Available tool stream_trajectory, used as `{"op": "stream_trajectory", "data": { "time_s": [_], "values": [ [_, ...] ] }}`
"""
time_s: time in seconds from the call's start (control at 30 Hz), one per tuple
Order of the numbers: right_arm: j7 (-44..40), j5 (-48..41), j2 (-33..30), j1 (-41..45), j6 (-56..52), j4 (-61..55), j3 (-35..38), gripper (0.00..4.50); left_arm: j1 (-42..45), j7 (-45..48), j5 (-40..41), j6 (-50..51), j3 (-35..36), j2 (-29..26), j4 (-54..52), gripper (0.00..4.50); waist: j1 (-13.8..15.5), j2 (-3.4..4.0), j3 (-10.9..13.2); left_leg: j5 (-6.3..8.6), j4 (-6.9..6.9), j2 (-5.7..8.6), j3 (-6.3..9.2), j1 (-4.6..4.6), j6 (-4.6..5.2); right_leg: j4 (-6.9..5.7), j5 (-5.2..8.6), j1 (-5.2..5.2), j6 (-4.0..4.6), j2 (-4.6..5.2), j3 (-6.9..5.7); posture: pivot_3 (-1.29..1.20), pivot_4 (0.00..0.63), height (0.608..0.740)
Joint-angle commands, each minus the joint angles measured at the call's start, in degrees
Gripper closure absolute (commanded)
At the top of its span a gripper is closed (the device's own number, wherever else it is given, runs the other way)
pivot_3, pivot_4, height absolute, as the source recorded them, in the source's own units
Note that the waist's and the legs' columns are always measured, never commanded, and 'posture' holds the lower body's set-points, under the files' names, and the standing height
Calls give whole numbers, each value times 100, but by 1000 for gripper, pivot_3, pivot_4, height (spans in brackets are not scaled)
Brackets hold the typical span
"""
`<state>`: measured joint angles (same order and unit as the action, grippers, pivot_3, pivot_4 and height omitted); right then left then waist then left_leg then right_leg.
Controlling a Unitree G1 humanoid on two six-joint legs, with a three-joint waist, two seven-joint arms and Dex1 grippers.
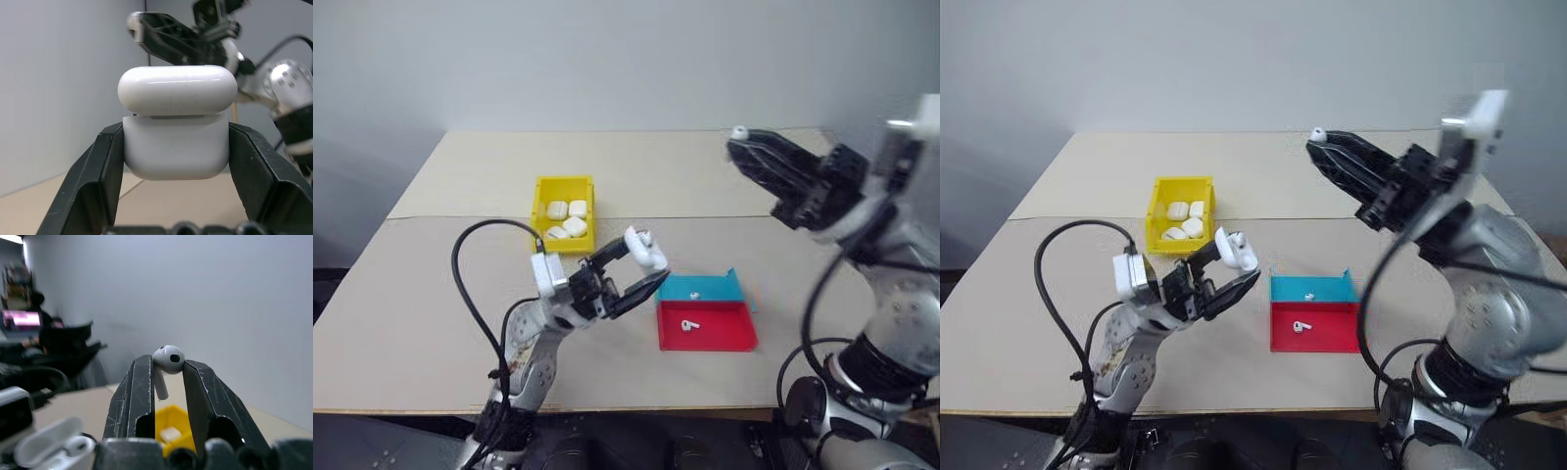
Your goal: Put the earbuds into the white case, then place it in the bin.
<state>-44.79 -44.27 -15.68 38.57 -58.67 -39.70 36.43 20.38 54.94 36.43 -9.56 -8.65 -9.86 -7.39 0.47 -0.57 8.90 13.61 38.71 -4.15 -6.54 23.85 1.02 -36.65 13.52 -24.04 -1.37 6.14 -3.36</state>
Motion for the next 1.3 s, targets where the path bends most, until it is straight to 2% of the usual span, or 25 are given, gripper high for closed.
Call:
{"op": "stream_trajectory", "data": {
  "time_s": [0.03, 0.17, 0.33, 0.77, 1.3],
  "values": [
    [649, -1647, 120, -578, 153, -645, 203, 3613, 351, 213, 254, 204, 35, 143, 20, 1658, -12, 1, 0, 0, 0, 0, -1, 0, 0, 1, 0, -1, 0, -1, 1, 0, 150, 740],
    [951, -2463, 13, -1434, 506, -836, -273, 3613, 488, 470, 407, 423, 60, 173, -4, 1658, -36, 0, 0, 0, 1, 6, -3, 0, 0, 2, 1, -1, -3, 1, 13, 0, 150, 740],
    [1005, -2399, -260, -1964, 979, -814, -985, 3613, 462, 758, 467, 521, 124, 133, -49, 1658, -57, 0, 0, 0, 1, 7, 3, -7, 1, -1, 3, 3, -6, -1, 14, 0, 150, 740],
    [982, -1851, -889, -2327, 1987, -562, -2008, 3613, 383, 853, 380, 463, 197, 217, -66, 1658, -44, -2, 1, 0, 2, 8, 8, -3, 2, 6, 3, 3, -8, -1, 15, 0, 150, 740],
    [874, -1495, -1237, -2450, 2470, -340, -2550, 3613, 330, 821, 259, 411, 239, 238, -105, 1658, -27, -3, 2, 1, 2, 8, 7, -2, 2, 9, 4, 3, -8, 0, 14, 0, 150, 740]
  ]
}}
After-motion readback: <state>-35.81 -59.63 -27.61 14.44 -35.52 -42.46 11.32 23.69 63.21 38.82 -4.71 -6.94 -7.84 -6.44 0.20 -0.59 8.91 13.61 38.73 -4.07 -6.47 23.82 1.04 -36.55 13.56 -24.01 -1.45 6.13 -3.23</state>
